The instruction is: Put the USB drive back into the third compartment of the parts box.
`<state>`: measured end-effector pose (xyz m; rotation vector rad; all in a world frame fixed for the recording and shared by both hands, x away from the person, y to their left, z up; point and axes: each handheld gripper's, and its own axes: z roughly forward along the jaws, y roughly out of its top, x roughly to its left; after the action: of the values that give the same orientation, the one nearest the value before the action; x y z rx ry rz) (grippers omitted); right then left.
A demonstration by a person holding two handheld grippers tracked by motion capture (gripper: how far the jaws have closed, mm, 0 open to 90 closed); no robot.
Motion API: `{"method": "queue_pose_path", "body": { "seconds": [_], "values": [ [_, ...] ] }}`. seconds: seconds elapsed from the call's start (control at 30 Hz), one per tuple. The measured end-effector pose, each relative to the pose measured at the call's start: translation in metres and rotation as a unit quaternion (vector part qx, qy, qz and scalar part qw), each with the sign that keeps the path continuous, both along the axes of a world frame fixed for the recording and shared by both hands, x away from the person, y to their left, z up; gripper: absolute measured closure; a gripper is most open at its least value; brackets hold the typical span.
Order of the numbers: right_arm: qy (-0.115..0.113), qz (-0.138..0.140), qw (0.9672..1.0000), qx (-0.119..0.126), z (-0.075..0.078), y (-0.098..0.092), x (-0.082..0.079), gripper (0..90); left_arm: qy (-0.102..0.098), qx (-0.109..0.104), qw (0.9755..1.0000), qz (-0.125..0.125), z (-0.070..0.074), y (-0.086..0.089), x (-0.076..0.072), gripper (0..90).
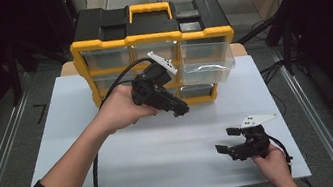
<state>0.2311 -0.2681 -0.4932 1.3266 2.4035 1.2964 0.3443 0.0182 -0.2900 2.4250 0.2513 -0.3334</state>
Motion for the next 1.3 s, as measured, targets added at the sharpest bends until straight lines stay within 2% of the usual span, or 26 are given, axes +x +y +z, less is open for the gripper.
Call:
{"method": "queue_pose_path", "body": {
  "seconds": [0.13,0.73,0.87,1.1,1.3],
  "values": [
    [0.000,0.000,1.0000,0.001,0.000,0.000,0.000,13.7,-0.007,0.004,1.0000,-0.003,0.011,-0.002,0.002,80.1],
    [-0.002,0.001,1.0000,0.000,0.000,0.000,0.000,13.7,-0.014,0.009,0.9999,-0.001,0.054,-0.008,0.013,80.1],
    [-0.002,-0.001,1.0000,0.002,0.001,0.000,0.000,13.7,-0.015,0.002,0.9999,-0.004,0.067,-0.007,0.016,80.1],
    [-0.003,0.001,1.0000,0.002,0.001,-0.001,0.000,13.7,-0.022,0.009,0.9997,0.002,0.081,-0.012,0.023,80.1],
    [-0.003,0.002,1.0000,0.001,0.000,-0.001,0.000,13.7,-0.036,0.018,0.9992,0.002,0.095,-0.021,0.030,80.1]
  ]
}}
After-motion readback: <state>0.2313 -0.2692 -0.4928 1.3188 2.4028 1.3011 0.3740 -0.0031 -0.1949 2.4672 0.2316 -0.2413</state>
